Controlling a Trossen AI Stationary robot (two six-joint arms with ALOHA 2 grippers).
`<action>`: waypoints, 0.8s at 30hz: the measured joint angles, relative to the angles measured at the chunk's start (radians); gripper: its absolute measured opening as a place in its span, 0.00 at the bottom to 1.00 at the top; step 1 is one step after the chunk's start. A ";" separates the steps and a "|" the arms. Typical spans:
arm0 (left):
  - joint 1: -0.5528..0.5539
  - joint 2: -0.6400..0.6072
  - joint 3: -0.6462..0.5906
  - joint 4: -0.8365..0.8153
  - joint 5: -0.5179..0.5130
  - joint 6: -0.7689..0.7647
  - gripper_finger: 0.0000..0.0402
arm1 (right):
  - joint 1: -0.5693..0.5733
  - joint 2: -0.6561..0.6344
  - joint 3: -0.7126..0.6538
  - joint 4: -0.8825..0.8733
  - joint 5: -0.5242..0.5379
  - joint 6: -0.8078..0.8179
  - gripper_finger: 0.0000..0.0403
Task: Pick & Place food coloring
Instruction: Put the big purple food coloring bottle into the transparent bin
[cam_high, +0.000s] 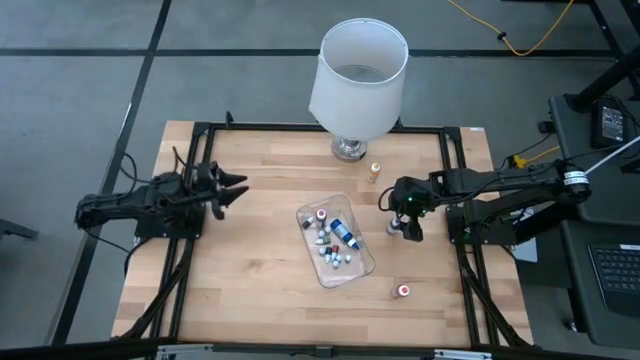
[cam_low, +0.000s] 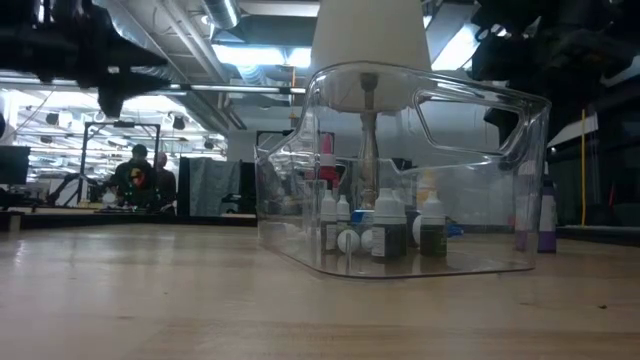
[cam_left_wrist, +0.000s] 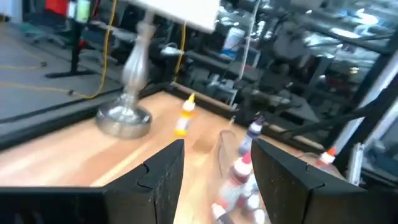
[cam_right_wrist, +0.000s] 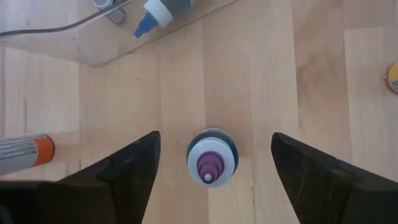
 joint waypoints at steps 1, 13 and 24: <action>-0.003 -0.004 -0.023 0.021 -0.005 -0.009 0.45 | 0.000 0.000 0.000 0.000 -0.002 0.001 0.76; -0.074 0.018 -0.150 0.187 0.066 0.057 0.45 | 0.000 0.000 0.002 -0.001 -0.009 -0.004 0.76; -0.174 -0.004 -0.150 0.225 0.009 0.190 0.45 | 0.000 0.000 0.002 -0.001 -0.009 -0.019 0.76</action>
